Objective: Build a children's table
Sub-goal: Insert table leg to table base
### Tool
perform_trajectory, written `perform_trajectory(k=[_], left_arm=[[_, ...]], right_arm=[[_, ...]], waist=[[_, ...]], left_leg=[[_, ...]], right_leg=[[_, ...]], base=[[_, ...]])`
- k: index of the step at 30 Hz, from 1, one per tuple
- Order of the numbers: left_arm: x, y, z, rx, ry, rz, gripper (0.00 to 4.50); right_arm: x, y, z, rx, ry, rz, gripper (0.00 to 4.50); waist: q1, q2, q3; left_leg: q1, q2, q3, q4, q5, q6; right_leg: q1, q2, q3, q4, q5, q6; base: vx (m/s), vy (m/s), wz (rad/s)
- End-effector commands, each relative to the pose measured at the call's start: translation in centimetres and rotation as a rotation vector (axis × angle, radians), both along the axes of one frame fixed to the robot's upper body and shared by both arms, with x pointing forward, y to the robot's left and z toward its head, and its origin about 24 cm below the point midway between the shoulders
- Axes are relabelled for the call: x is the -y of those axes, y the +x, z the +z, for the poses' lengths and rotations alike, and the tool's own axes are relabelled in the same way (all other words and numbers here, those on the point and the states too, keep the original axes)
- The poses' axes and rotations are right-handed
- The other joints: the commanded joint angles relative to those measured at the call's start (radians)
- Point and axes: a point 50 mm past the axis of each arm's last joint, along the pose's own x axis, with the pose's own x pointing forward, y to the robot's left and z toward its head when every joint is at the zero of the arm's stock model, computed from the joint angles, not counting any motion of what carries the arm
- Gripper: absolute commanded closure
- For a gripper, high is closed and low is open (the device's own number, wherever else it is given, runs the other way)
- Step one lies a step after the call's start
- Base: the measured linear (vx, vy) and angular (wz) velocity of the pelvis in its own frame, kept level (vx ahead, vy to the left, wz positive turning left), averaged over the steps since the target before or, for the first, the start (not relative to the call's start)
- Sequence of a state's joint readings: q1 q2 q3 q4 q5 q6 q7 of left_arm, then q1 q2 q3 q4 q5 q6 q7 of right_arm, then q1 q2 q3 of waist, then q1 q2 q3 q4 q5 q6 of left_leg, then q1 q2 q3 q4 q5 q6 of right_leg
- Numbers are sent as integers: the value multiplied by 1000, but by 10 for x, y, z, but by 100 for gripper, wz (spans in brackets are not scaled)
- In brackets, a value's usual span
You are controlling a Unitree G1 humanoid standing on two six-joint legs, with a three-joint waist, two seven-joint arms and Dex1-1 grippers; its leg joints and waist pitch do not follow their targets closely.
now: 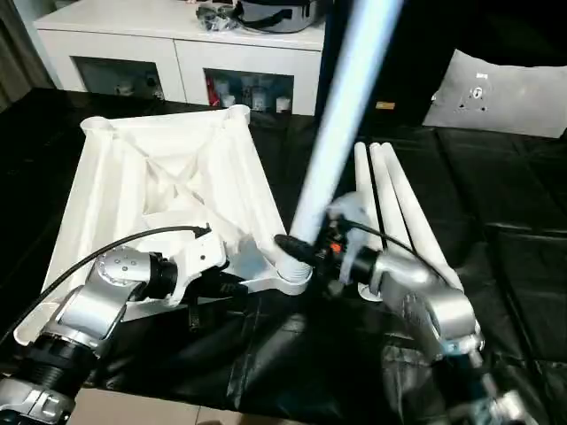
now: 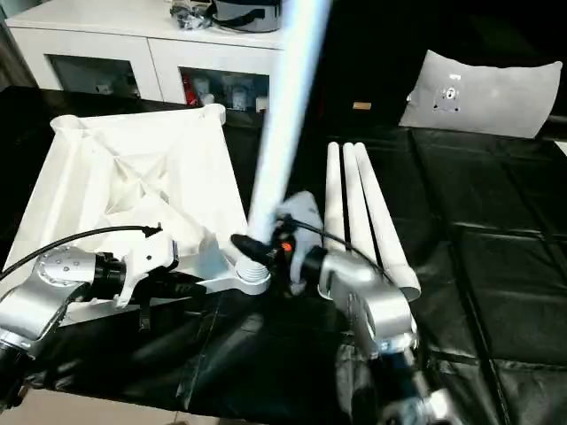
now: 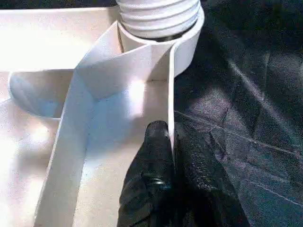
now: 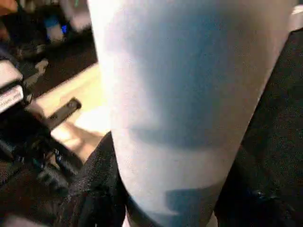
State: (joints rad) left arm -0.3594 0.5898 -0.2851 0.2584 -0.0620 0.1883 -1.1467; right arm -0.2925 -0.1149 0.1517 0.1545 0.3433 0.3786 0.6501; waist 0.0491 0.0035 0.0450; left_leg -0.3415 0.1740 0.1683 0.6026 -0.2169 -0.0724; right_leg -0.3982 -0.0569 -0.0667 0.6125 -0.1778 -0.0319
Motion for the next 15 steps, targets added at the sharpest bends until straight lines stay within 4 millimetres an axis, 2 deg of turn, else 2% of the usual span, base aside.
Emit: perform_trajectory(k=[1, 2, 3, 4, 5, 7, 8, 11, 12, 13, 14, 15], left_arm=[[-6, 4, 3, 14, 32, 22, 450], [-6, 4, 3, 13, 34, 23, 450], [-6, 4, 4, 13, 34, 23, 450], [-6, 5, 4, 14, 38, 22, 450], [-7, 5, 4, 14, 47, 18, 450], [-7, 5, 5, 15, 54, 13, 450], [-7, 6, 5, 16, 56, 12, 450], [-8, 6, 6, 16, 68, 4, 450], [-8, 6, 6, 17, 75, -2, 450], [-9, 5, 5, 17, 85, -11, 450], [-9, 4, 5, 17, 95, -20, 450], [-10, 4, 4, 17, 100, -26, 450]], right_arm=[[6, -16, -34, -108, -31, -58, 259], [6, -20, -37, -107, -28, -67, 259], [6, -21, -38, -106, -29, -68, 259], [6, -24, -38, -91, -45, -61, 259], [6, -29, -38, -41, -111, -33, 259], [5, -32, -40, 28, -226, 21, 259], [4, -33, -41, 47, -263, 41, 259], [3, -32, -40, 61, -282, 62, 259], [2, -32, -42, 70, -323, 109, 259], [2, -32, -43, 79, -352, 149, 259], [2, -33, -44, 81, -369, 177, 259], [1, -34, -46, 74, -378, 221, 259]], waist=[[9, 26, -54], [11, 38, -54], [9, 30, -53], [8, 30, -54], [9, 35, -52], [11, 28, -53], [11, 34, -52], [9, 35, -49], [8, 28, -49], [8, 26, -49], [8, 28, -49], [4, 22, -46]], left_leg=[[-4, 49, -23, -80, -224, -18], [-2, 48, -25, -82, -234, -21], [-2, 49, -26, -84, -238, -18], [-1, 49, -26, -84, -236, -16], [-2, 49, -25, -83, -237, -13], [-3, 48, -23, -83, -223, -9], [-4, 46, -23, -83, -216, -10], [-2, 47, -24, -84, -242, -3], [-2, 46, -23, -84, -244, -1], [-2, 47, -25, -85, -248, 1], [-3, 47, -26, -85, -248, 2], [0, 48, -24, -85, -258, 8]], right_leg=[[50, -88, 57, -81, -269, -176], [51, -89, 56, -81, -286, -172], [53, -86, 55, -83, -292, -167], [53, -85, 55, -81, -292, -168], [50, -85, 55, -84, -297, -166], [53, -84, 55, -84, -304, -155], [52, -83, 55, -84, -317, -149], [50, -86, 57, -90, -372, -141], [51, -85, 57, -91, -381, -137], [50, -85, 57, -91, -392, -136], [50, -86, 56, -90, -393, -136], [48, -84, 57, -93, -405, -134]], base=[[0, 0, 0], [0, 0, 0], [0, 0, 0], [0, 0, 0], [0, 0, 0], [0, 0, 0], [0, 0, 0], [0, 0, 0], [0, 0, 0], [0, 0, 0], [0, 0, 0], [0, 0, 0]])
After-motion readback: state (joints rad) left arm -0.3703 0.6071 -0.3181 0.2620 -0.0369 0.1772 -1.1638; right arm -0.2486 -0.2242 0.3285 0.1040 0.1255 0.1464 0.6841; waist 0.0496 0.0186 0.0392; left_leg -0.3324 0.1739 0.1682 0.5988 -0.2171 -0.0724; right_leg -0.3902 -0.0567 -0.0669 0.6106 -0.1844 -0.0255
